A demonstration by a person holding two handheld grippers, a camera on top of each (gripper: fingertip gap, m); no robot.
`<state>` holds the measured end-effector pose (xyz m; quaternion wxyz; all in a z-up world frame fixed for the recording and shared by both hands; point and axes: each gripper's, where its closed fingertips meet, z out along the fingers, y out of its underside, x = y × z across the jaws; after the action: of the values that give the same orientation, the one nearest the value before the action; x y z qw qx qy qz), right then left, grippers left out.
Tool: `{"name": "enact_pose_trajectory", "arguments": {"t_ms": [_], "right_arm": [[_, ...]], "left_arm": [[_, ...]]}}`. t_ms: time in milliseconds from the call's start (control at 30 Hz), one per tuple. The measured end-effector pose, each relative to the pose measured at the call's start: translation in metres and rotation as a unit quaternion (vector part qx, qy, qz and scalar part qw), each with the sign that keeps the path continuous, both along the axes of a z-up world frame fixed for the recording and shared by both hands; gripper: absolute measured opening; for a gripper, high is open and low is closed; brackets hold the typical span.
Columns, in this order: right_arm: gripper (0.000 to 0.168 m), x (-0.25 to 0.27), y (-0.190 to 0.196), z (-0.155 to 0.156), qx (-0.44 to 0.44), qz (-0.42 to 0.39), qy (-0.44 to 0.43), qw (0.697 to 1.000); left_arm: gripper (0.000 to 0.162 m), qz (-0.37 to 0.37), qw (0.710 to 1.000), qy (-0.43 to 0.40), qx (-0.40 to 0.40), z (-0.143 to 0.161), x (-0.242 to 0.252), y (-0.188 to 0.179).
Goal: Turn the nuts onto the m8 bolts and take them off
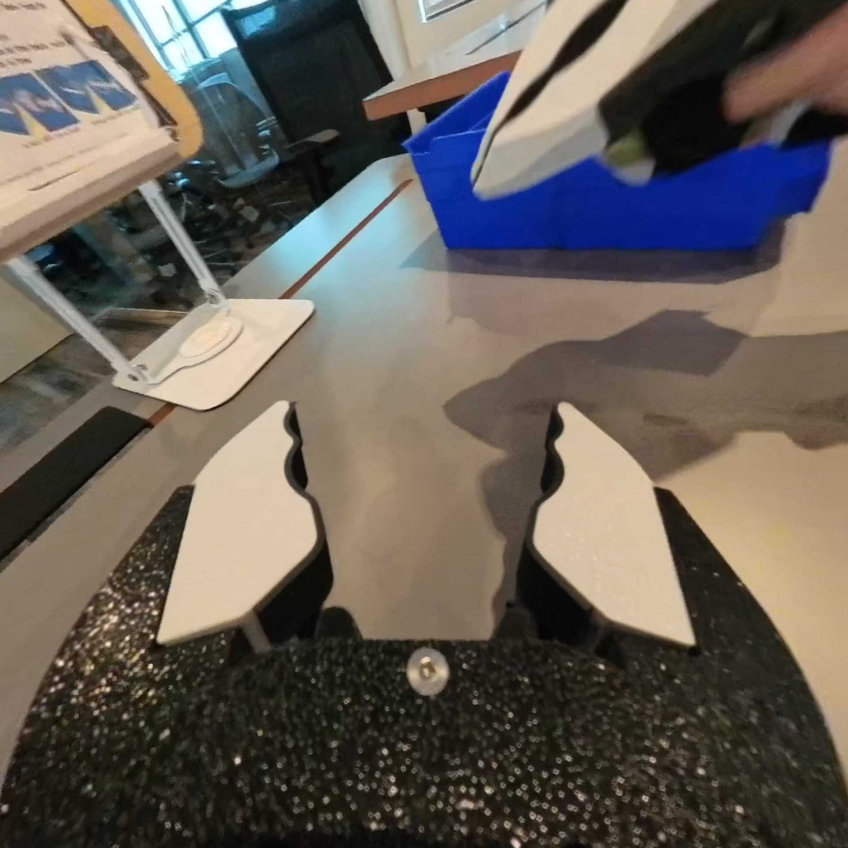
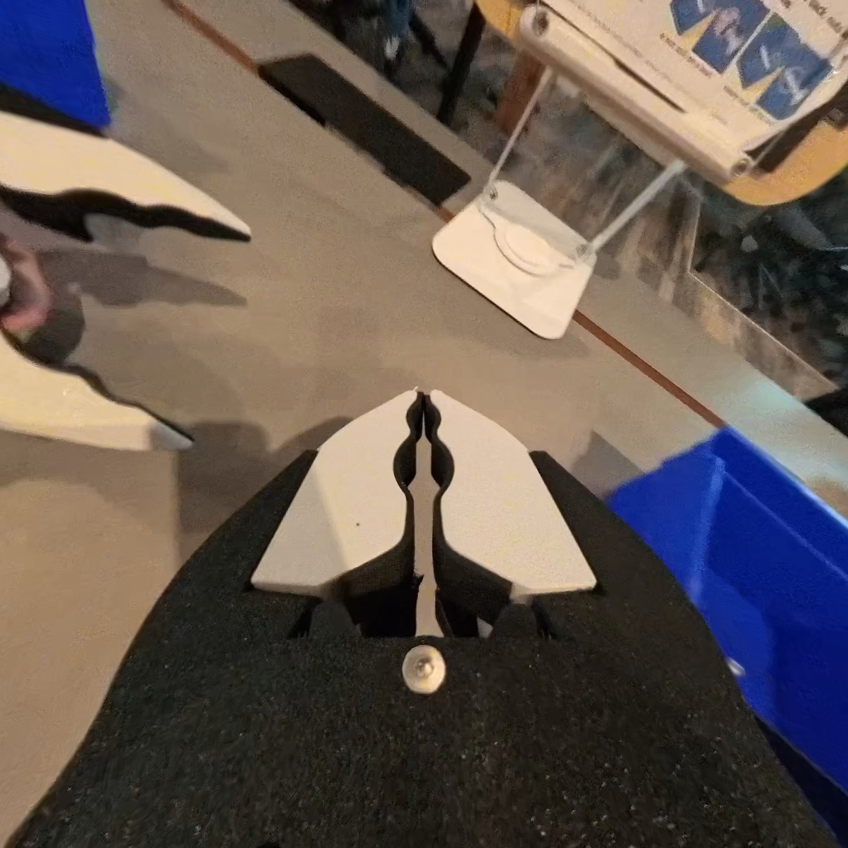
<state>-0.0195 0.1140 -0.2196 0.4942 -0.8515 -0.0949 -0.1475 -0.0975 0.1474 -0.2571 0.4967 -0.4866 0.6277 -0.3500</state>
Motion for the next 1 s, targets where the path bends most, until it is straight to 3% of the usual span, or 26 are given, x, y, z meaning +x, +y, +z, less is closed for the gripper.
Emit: {"name": "enact_pose_trajectory", "arguments": {"t_ms": [100, 267, 433, 533, 633, 700, 867, 1000], "right_arm": [[0.000, 0.001, 0.024, -0.020, 0.052, -0.003, 0.039, 0.998], [0.000, 0.004, 0.023, -0.042, 0.089, -0.008, 0.028, 0.996], [0.000, 0.001, 0.027, -0.046, 0.106, -0.001, 0.073, 0.992], [0.000, -0.003, 0.027, -0.042, 0.118, 0.008, 0.070, 0.991], [0.000, -0.003, 0.026, -0.038, 0.131, 0.014, 0.070, 0.989], [0.000, -0.002, 0.026, -0.038, 0.132, 0.015, 0.073, 0.989], [0.001, -0.004, 0.027, -0.037, 0.132, 0.021, 0.085, 0.987], [0.002, -0.007, 0.027, -0.035, 0.133, 0.029, 0.081, 0.987]], "left_arm": [[0.091, 0.020, 1.000, -0.009, 0.000, 0.003, -0.003, 0.006], [0.061, 0.019, 0.999, -0.045, 0.025, 0.015, -0.005, 0.004], [0.047, 0.033, 0.997, -0.057, 0.051, 0.024, -0.008, 0.002], [0.030, 0.049, 0.991, -0.110, 0.049, 0.058, -0.021, -0.002], [0.020, 0.135, 0.974, -0.176, 0.048, 0.116, -0.065, 0.012], [0.014, 0.183, 0.963, -0.198, 0.017, 0.136, -0.105, 0.022], [0.019, 0.325, 0.938, -0.098, -0.066, 0.104, -0.202, 0.074], [0.020, 0.375, 0.917, -0.048, -0.129, 0.081, -0.250, 0.095]]}}
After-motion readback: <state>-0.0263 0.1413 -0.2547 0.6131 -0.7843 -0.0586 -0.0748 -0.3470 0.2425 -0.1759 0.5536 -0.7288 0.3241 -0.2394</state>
